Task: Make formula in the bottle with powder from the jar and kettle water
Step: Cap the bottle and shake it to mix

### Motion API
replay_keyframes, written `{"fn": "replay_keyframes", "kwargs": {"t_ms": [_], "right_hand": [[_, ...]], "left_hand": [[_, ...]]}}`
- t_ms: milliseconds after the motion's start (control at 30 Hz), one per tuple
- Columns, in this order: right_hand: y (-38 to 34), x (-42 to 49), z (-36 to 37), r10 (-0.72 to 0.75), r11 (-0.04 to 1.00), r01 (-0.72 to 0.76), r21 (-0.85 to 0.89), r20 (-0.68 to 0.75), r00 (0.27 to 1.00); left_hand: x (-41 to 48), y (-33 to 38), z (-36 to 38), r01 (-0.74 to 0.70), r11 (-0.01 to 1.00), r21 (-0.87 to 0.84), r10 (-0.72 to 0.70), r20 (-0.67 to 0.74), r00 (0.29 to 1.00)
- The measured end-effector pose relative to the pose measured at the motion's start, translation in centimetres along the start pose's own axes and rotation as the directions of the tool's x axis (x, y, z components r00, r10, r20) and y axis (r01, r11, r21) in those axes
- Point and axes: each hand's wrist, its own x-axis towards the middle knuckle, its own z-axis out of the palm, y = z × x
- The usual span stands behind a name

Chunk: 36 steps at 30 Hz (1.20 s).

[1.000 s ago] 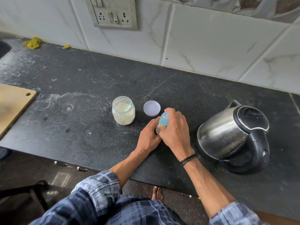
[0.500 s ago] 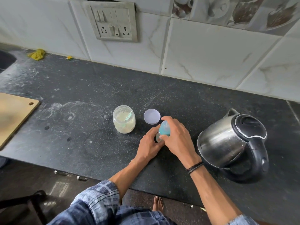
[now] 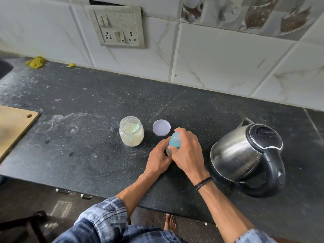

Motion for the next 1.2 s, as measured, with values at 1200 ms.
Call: {"fn": "replay_keyframes", "kwargs": {"t_ms": [1200], "right_hand": [[1.3, 0.8, -0.7, -0.004, 0.997, -0.003, 0.078, 0.093, 0.996]], "left_hand": [[0.2, -0.1, -0.1, -0.005, 1.000, -0.006, 0.005, -0.006, 1.000]]}}
